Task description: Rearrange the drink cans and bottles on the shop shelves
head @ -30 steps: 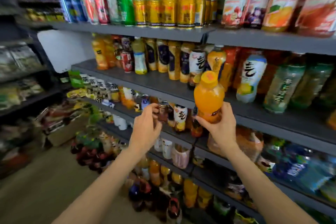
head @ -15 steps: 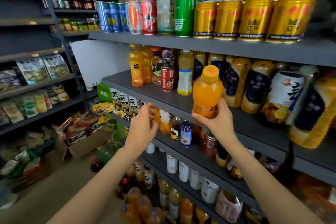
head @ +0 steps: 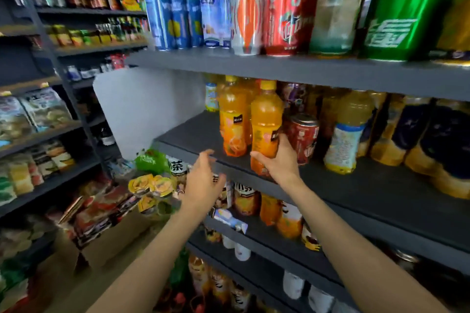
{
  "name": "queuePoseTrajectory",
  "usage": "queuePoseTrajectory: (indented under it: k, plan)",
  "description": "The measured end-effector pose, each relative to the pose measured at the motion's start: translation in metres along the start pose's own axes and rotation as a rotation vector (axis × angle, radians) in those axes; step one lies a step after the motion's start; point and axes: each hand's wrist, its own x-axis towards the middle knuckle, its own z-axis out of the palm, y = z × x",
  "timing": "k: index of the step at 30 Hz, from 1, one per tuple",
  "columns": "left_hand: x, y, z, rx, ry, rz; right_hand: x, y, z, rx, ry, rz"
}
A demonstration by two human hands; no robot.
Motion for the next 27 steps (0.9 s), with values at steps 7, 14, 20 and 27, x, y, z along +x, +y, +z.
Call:
queuePoseTrajectory:
  k: [7, 14, 20, 27]
  plan:
    - [0.092, -0.027, 0.023, -0.235, -0.187, 0.043, -0.003, -0.009, 0.050, -0.168, 0.209, 0.096]
    - [0.120, -0.044, 0.040, -0.233, -0.220, 0.104, 0.006, -0.008, 0.059, -0.276, 0.195, 0.177]
    - [0.137, -0.072, 0.034, -0.293, -0.186, 0.102, 0.017, -0.019, 0.091, -0.308, 0.254, 0.167]
    - [0.135, -0.078, 0.031, -0.349, -0.190, 0.119, 0.023, -0.041, 0.063, -0.365, 0.483, -0.011]
